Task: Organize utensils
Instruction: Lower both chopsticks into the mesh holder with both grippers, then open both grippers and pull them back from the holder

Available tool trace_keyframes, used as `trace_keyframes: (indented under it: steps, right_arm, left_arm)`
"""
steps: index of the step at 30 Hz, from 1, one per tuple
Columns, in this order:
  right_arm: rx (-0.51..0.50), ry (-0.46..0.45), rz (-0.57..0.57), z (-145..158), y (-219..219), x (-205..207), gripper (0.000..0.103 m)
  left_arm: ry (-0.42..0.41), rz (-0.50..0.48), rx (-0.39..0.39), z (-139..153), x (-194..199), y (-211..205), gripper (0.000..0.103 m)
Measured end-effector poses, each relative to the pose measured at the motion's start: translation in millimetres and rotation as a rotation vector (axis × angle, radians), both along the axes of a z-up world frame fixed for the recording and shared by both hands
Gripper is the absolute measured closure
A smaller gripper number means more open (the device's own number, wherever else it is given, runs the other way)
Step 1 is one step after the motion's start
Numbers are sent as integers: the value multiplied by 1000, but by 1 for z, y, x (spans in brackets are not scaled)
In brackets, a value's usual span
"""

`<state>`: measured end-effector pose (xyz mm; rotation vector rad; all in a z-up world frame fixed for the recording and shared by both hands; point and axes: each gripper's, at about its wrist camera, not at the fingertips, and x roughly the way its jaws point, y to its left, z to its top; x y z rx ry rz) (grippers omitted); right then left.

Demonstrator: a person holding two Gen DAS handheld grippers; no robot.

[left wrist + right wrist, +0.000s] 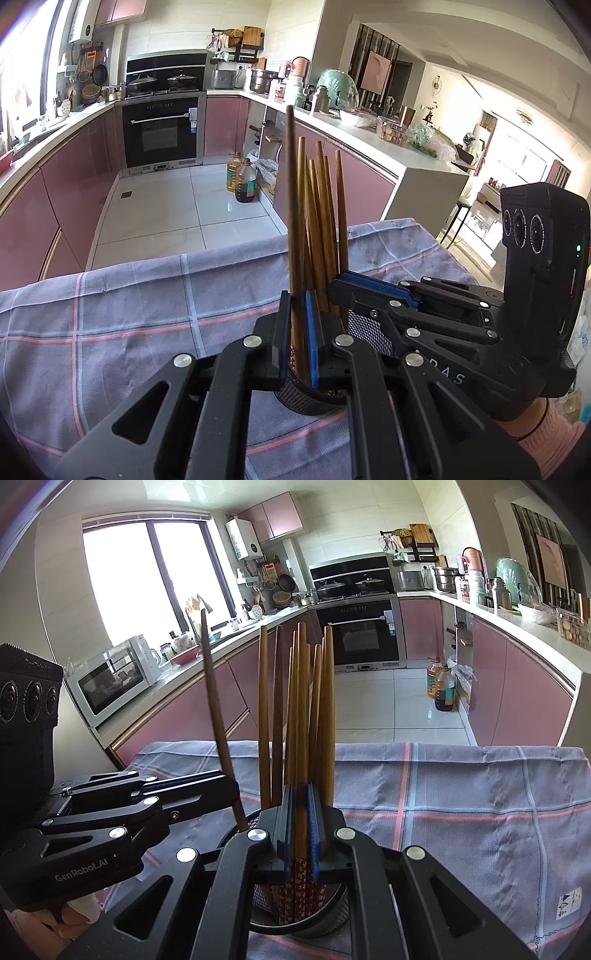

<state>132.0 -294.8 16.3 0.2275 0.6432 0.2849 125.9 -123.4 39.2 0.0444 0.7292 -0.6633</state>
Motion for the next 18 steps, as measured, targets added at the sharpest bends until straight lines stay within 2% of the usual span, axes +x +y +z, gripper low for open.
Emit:
trace_keyframes:
  steps: [3,6,8,10,13,16,18]
  right_arm:
    - [-1,-1,2,-2,0,-4,95]
    - [0,0,2,-2,0,-4,95]
    - [0,-1,2,-2,0,-4,95]
    - [-1,-4,6,-2,1,-7,93]
    - [-11,-14,5,-1,3,-14,84]
    - [-25,-31,-1,0,3,-24,72]
    - [-39,-47,-10,2,5,-31,53]
  left_arm:
    - [1,3,3,-2,-1,1,95]
    - [-2,7,0,-3,-4,3,89]
    - [-9,13,3,-3,-6,4,80]
    - [-14,23,0,-5,-9,8,74]
    - [-13,49,-25,-6,-13,19,69]
    - [-37,85,-47,-5,-21,33,57]
    - [-65,110,-56,-2,-28,42,45]
